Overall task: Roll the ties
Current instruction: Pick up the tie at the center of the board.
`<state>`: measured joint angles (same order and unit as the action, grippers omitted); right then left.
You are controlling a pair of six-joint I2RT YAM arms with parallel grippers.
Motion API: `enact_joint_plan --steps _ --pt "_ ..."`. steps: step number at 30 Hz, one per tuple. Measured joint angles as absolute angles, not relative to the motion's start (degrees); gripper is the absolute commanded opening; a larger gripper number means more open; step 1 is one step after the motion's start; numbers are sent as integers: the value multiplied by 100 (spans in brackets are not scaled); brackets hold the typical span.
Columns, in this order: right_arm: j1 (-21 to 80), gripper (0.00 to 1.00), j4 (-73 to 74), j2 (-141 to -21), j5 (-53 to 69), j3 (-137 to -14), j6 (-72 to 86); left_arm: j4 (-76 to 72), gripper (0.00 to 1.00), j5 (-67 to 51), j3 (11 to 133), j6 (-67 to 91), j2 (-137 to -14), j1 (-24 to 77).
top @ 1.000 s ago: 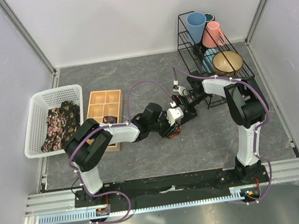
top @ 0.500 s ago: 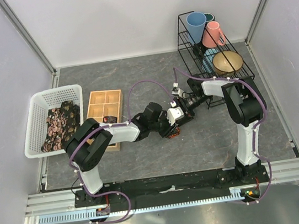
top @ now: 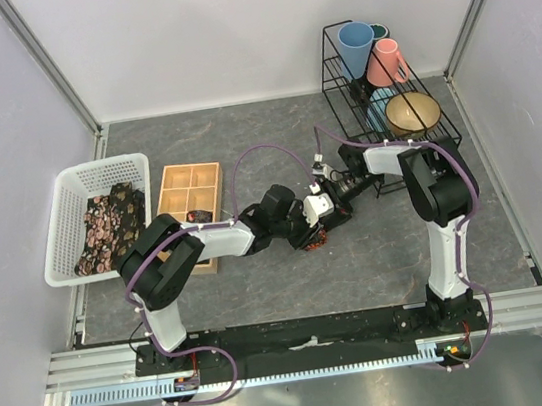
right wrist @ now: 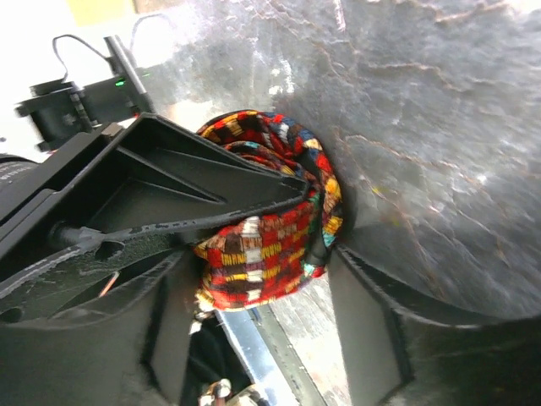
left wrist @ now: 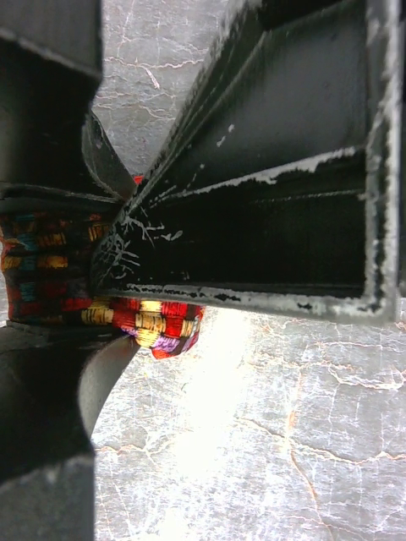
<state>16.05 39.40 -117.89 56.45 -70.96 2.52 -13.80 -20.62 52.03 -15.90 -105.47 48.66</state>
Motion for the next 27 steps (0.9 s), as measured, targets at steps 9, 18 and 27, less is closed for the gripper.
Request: enact_joint_plan --steps 9,18,27 --pt "1605 7 3931 -11904 5946 -7098 276 -1339 6 -2078 5218 -1590 -10560 4864" --pt "1590 0 3986 -11902 5911 -7107 187 -1273 67 -2080 5218 -1577 -10519 4856" --pt "1612 0 3918 -11767 5798 -7032 176 -794 100 -2062 5212 -1542 -10289 4912"
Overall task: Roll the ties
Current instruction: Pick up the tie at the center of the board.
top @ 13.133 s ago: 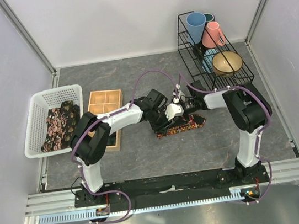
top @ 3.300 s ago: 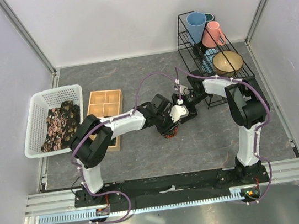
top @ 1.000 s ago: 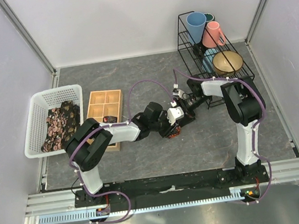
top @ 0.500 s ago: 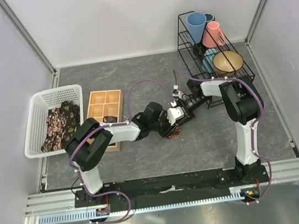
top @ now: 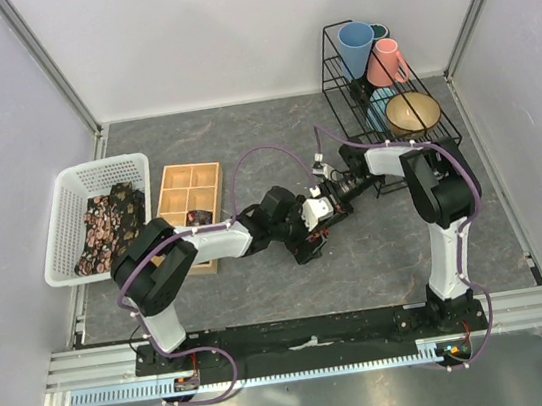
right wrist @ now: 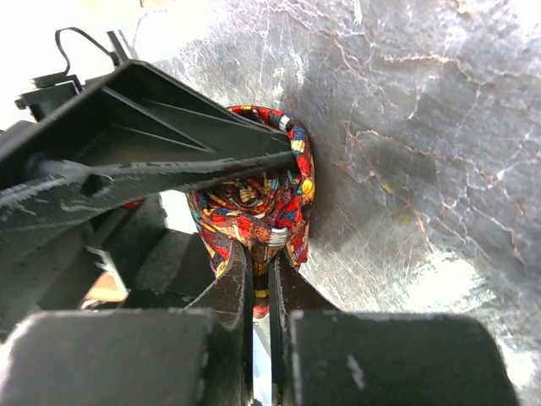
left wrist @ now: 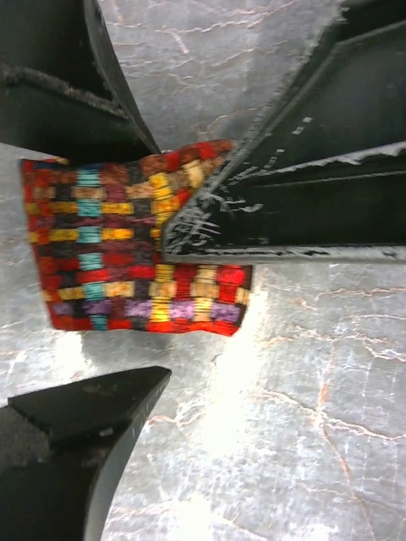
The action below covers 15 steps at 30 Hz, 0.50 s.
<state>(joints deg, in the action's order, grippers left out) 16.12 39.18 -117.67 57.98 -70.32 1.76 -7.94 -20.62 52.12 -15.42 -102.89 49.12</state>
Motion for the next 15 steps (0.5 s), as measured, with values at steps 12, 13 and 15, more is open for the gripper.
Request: enact_joint_plan --steps 12,13,15 --pt "1616 0 3610 -11290 5430 -6729 331 -176 100 -1870 5133 -1522 -8820 4908" --pt "1616 0 3583 -11240 5382 -6716 344 -180 100 -1802 5085 -1490 -8611 4897" --pt "1616 0 3524 -11146 5304 -6698 370 -180 100 -1678 5004 -1406 -8230 4864"
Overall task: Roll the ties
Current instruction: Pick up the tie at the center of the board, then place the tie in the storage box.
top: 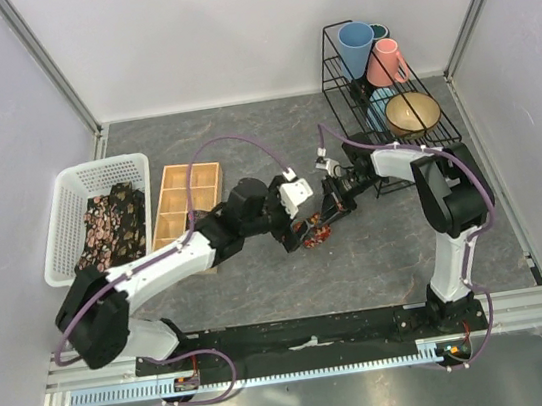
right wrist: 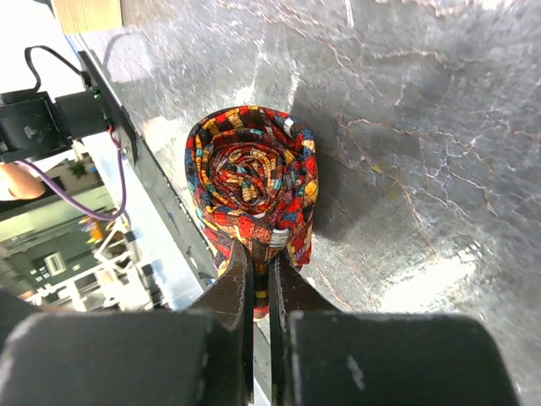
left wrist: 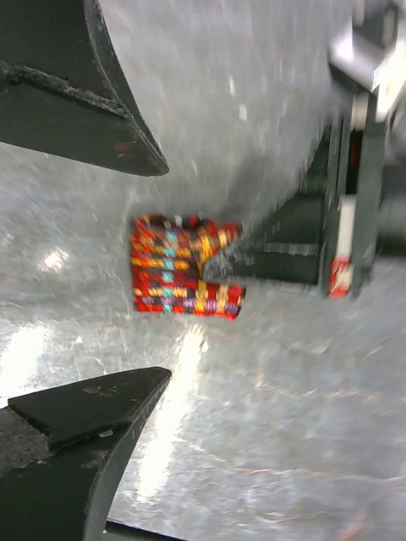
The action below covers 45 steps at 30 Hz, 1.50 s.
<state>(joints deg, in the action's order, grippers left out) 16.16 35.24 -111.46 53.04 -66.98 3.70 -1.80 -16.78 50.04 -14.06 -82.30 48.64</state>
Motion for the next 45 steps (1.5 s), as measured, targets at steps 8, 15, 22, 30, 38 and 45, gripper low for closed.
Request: enact_joint_plan --steps 8,15,22,30,38,45 --pt "1614 0 3304 -10822 5120 -6622 537 150 99 -1339 4993 -755 -7389 4309" --pt "1616 0 3183 -10565 5059 -6608 814 464 98 -1487 5046 -80 -7369 3854" --pt "1656 0 3037 -10370 5050 -7081 1293 1260 97 -1717 5384 -375 -7373 3645" --pt "1678 0 2783 -10130 5085 -7898 1721 2021 98 -3664 6672 78 -7426 1916" --pt "1839 0 2008 -10119 5382 -8394 2620 1328 100 -5017 6036 1490 -7334 1730" --pt "2056 0 1466 -10079 5583 -8392 3336 -5 100 -5164 5146 3079 -7192 1592"
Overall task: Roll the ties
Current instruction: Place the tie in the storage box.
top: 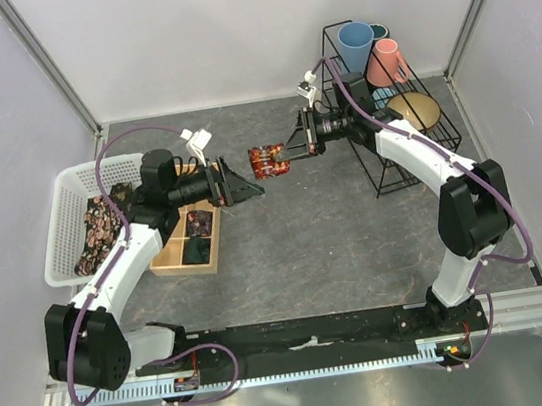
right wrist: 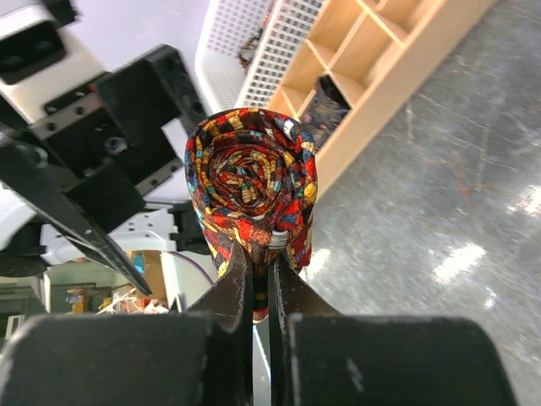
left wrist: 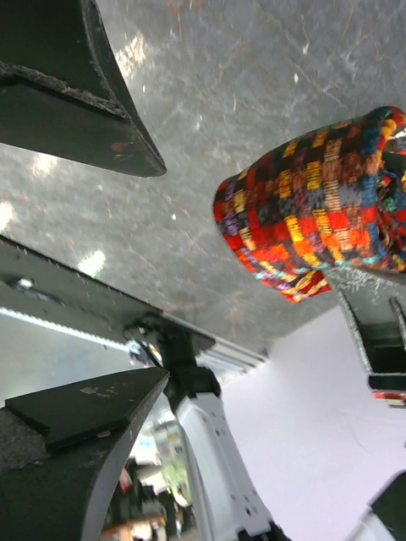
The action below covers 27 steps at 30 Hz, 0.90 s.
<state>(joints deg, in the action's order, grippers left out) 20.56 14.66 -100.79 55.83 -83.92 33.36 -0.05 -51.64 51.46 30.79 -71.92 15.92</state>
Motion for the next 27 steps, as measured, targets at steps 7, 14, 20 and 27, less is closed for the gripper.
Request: enact_joint_plan --steps 7,14,20,27 --pt "2231 0 1033 -9800 5699 -8285 3780 -596 98 -5092 5039 3894 -7164 1522" --pt "2418 0 751 -9710 5721 -8235 3979 -1057 96 -5094 5022 4309 -7166 1507" --pt "2545 0 670 -9710 5721 -8167 4091 -1347 85 -5094 5022 4560 -7255 1507" --pt "2657 0 473 -9710 5728 -8165 4226 -1435 75 -5089 5022 4757 -7397 1507"
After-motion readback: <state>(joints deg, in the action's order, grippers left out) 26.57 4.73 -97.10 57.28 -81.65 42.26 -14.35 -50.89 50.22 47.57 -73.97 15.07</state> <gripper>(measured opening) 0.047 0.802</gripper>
